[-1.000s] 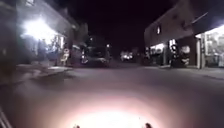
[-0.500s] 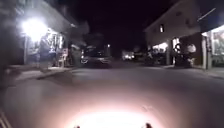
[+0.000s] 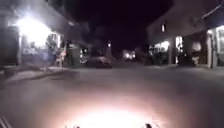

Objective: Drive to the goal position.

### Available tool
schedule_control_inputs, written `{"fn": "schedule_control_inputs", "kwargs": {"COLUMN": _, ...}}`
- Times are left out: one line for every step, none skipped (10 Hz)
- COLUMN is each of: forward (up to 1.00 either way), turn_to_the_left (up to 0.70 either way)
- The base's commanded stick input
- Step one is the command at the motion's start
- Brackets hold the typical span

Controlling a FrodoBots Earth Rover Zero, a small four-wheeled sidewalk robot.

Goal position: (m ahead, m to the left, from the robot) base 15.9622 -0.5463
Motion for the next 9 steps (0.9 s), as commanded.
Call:
{"fn": "schedule_control_inputs", "kwargs": {"forward": 0.85, "turn_to_the_left": 0.0}}
{"fn": "schedule_control_inputs", "kwargs": {"forward": 0.85, "turn_to_the_left": 0.0}}
{"fn": "schedule_control_inputs", "kwargs": {"forward": 0.85, "turn_to_the_left": 0.0}}
{"fn": "schedule_control_inputs", "kwargs": {"forward": 0.85, "turn_to_the_left": 0.0}}
{"fn": "schedule_control_inputs", "kwargs": {"forward": 0.85, "turn_to_the_left": 0.0}}
{"fn": "schedule_control_inputs", "kwargs": {"forward": 0.85, "turn_to_the_left": -0.02}}
{"fn": "schedule_control_inputs", "kwargs": {"forward": 0.85, "turn_to_the_left": -0.3}}
{"fn": "schedule_control_inputs", "kwargs": {"forward": 0.85, "turn_to_the_left": -0.34}}
{"fn": "schedule_control_inputs", "kwargs": {"forward": 0.85, "turn_to_the_left": -0.34}}
